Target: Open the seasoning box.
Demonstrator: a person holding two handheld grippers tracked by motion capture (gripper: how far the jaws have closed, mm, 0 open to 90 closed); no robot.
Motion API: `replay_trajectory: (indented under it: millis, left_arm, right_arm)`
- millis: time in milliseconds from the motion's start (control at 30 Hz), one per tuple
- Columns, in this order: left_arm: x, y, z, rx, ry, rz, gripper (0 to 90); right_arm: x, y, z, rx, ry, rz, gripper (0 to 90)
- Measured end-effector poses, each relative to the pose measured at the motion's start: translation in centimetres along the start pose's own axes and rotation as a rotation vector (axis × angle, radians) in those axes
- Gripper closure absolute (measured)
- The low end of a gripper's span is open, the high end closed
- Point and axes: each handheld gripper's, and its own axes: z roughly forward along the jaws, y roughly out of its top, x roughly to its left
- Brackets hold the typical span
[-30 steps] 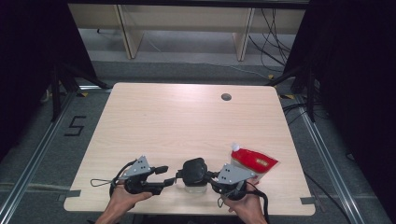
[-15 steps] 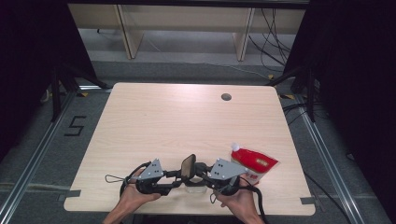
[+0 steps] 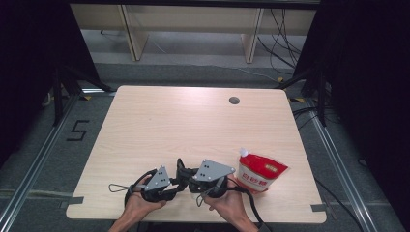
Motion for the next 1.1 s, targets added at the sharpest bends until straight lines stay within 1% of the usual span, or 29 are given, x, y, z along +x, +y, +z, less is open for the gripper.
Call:
replay_trajectory:
  millis: [33,67,100,133,200,233,333,367,400,433,467,500,533,567,600,633,667,700,733,767,800,833,900,933,967,1000,1033,1067,1100]
  left_arm:
    - [0.0,0.0,0.0,-0.002,0.009,0.003,73.4]
    - [-0.1,0.0,0.0,0.0,0.011,0.001,73.4]
    - [-0.1,0.0,0.0,0.003,0.017,0.003,73.5]
    - [-0.2,0.0,0.0,-0.001,0.016,-0.006,73.5]
    - [-0.3,0.1,0.1,-0.005,0.021,-0.007,73.5]
    - [-0.2,0.1,0.1,-0.006,0.018,0.001,73.5]
    - [-0.3,0.2,0.1,-0.01,0.011,-0.014,73.3]
    - [-0.2,0.2,0.2,-0.011,0.008,-0.008,73.1]
    - [-0.2,0.2,0.2,-0.016,0.005,0.007,73.1]
    - [-0.2,0.3,0.2,-0.014,0.004,0.009,72.9]
    - [-0.3,0.2,0.1,-0.012,0.004,-0.011,72.7]
    - [-0.2,0.2,0.1,-0.013,-0.001,-0.012,72.4]
    - [-0.2,0.2,0.0,-0.011,-0.001,-0.016,71.0]
    - [-0.3,0.2,0.0,-0.014,-0.001,-0.031,68.5]
    - [-0.3,0.1,0.0,-0.013,-0.005,-0.032,65.3]
    - [-0.4,0.1,-0.1,-0.014,-0.004,-0.032,60.5]
    - [-0.5,0.1,-0.2,-0.015,-0.001,-0.037,60.5]
    - [-0.5,0.1,-0.3,-0.016,0.003,-0.043,58.4]
    - [-0.5,0.1,-0.5,-0.015,0.002,-0.036,56.4]
    - [-0.4,0.1,-0.8,-0.012,-0.001,-0.025,54.7]
    - [-0.4,0.0,-1.0,-0.021,0.008,-0.034,53.1]
    - [-0.4,0.1,-1.2,-0.021,0.011,-0.034,51.6]
    - [-0.3,-0.1,-1.5,-0.032,0.011,-0.053,47.8]
    - [-0.1,-0.2,-1.7,-0.024,0.011,-0.04,45.6]
    - [-0.2,-0.2,-1.8,-0.018,0.015,-0.048,43.5]
    - [-0.3,-0.3,-1.9,-0.017,0.016,-0.058,41.8]
    - [-0.3,-0.4,-2.1,-0.001,0.012,-0.051,39.8]
    - [-0.4,-0.4,-2.2,-0.005,0.012,-0.049,38.1]
    - [-0.6,-0.5,-2.4,-0.009,0.009,-0.064,36.7]
  right_arm:
    - [0.0,0.0,0.2,0.0,-0.002,0.003,85.3]
    - [0.0,0.1,0.3,0.004,0.01,-0.005,85.3]
    - [0.1,0.1,0.4,0.0,0.011,-0.007,85.2]
    - [0.1,0.1,0.4,-0.001,0.016,-0.003,85.1]
    - [0.0,0.0,0.4,-0.004,0.012,0.0,85.1]
    - [0.0,0.0,0.3,-0.005,0.009,-0.006,85.0]
    - [-0.1,-0.1,0.1,-0.009,0.009,0.004,84.1]
    - [-0.1,-0.2,0.0,-0.013,0.01,0.004,84.1]
    - [-0.2,-0.3,-0.2,-0.018,-0.003,0.01,83.9]
    - [-0.2,-0.3,-0.3,-0.017,0.003,0.016,83.7]
    - [-0.3,-0.3,-0.4,-0.018,0.005,0.003,83.2]
    - [-0.4,-0.4,-0.6,-0.019,-0.002,0.005,83.1]
    - [-0.5,-0.5,-0.8,-0.012,-0.003,0.01,82.5]
    - [-0.6,-0.6,-0.8,-0.019,-0.009,0.015,82.3]
    - [-0.6,-0.7,-1.0,-0.011,-0.006,0.031,81.9]
    - [-0.8,-0.8,-1.2,-0.013,-0.011,0.02,80.9]
    - [-0.8,-0.8,-1.2,-0.013,-0.011,0.02,80.9]
    - [-0.9,-0.9,-1.3,-0.014,-0.019,0.02,80.5]
    - [-0.9,-1.0,-1.5,-0.016,-0.019,0.019,79.5]
    - [-1.0,-1.1,-1.8,-0.014,-0.019,0.028,78.6]
    - [-1.1,-1.3,-2.2,-0.019,-0.023,0.029,77.6]
    - [-1.1,-1.4,-2.5,-0.022,-0.023,0.041,76.6]
    - [-1.2,-1.8,-3.3,-0.035,-0.029,0.04,73.2]
    - [-1.2,-2.0,-3.8,-0.034,-0.034,0.04,71.3]
    - [-1.1,-2.3,-4.5,-0.033,-0.039,0.054,68.8]
    - [-1.2,-2.5,-4.9,-0.04,-0.04,0.049,67.2]
    - [-1.2,-2.9,-5.5,-0.035,-0.051,0.06,65.1]
    - [-1.3,-3.3,-5.9,-0.036,-0.051,0.058,62.8]
    - [-1.3,-3.7,-6.5,-0.034,-0.057,0.067,60.8]
